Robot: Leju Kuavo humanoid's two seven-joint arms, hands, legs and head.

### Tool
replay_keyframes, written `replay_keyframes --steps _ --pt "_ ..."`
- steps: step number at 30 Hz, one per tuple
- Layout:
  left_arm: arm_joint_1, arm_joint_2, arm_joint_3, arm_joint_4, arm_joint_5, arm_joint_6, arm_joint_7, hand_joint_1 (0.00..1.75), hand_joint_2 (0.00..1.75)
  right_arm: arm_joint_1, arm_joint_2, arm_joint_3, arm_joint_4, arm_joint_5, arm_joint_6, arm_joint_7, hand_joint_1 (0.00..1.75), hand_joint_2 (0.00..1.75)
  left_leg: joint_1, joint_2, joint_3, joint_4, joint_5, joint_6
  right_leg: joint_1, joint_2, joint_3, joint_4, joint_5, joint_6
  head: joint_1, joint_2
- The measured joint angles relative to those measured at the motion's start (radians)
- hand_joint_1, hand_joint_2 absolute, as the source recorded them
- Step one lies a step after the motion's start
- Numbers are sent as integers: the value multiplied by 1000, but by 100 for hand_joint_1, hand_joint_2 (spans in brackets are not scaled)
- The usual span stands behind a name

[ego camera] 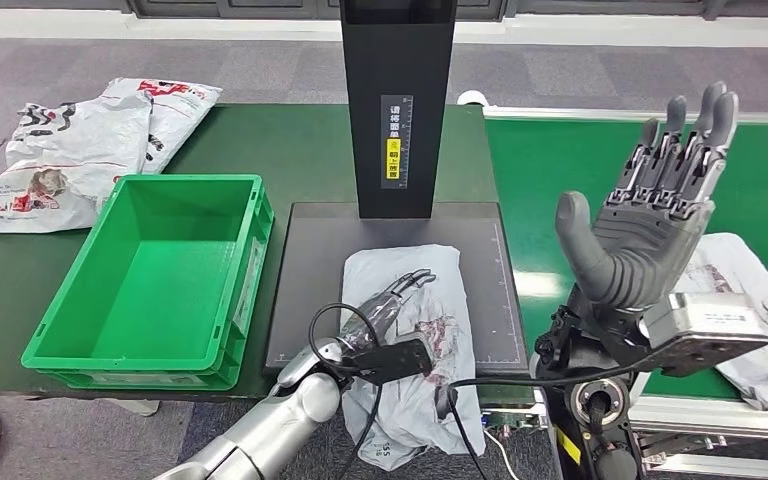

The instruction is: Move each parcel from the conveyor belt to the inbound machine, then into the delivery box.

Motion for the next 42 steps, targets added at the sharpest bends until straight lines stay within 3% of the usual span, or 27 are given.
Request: replay_keyframes --steps 8,16,26,30,42 --pt "-77 -32 -75 157 -124 63 58 0 175 -1 9 0 0 9 3 4 0 175 0 0 0 0 0 0 0 0 0 0 0 0 0 0" --pt "-157 -46 -188 266 -258 -47 148 0 175 -2 19 0 0 9 19 9 0 175 0 -1 2 0 0 0 0 -1 3 0 0 0 0 0" --pt "-185 -51 -228 302 -275 -53 157 0 175 -3 26 -1 0 8 21 9 0 175 0 0 4 0 0 0 0 -1 5 0 0 0 0 0" --pt "-187 -52 -233 307 -275 -53 157 172 175 -3 26 -3 0 8 21 9 0 175 0 0 5 0 0 0 0 -1 6 0 0 0 0 0" --pt "-211 -55 -247 317 -329 -54 172 175 175 -3 34 -17 0 14 27 4 0 175 0 -1 10 0 0 1 0 -2 11 0 0 0 0 0"
